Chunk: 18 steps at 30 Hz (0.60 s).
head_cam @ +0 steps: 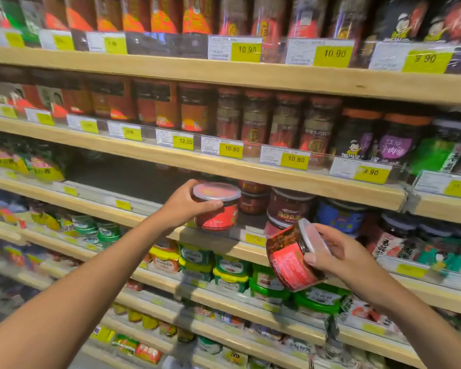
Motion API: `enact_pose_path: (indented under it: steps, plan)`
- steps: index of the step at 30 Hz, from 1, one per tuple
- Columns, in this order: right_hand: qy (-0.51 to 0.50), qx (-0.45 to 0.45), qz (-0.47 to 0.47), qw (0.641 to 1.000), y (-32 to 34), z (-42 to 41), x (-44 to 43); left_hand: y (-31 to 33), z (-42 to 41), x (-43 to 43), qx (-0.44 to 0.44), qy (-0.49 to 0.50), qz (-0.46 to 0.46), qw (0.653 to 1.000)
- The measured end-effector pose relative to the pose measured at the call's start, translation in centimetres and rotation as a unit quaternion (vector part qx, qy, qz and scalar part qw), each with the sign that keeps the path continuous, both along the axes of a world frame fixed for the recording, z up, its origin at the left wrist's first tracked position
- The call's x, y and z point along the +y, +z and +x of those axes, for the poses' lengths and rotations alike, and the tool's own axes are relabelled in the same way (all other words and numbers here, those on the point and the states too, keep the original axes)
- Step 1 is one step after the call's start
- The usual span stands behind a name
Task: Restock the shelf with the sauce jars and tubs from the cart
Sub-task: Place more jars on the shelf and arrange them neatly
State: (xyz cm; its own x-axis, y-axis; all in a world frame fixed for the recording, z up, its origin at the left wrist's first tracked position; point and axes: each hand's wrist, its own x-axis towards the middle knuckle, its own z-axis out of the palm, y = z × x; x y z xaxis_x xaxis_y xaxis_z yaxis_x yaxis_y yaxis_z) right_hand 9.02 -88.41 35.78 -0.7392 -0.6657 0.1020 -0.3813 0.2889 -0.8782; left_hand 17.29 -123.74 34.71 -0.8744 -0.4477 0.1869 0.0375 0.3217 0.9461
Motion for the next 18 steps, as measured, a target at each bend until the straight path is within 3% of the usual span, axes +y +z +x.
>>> enact_pose_path:
  steps: [11, 18]
  plan:
    - [-0.104, -0.02, -0.006, 0.994, -0.1, 2.9, -4.3, -0.6, -6.5, -4.9, -0.251, -0.067, -0.085, 0.962]
    - [-0.152, -0.012, -0.006, 0.988, -0.9, 2.8, -5.0, -0.5, -8.0, -5.5, -0.327, -0.237, -0.139, 0.904]
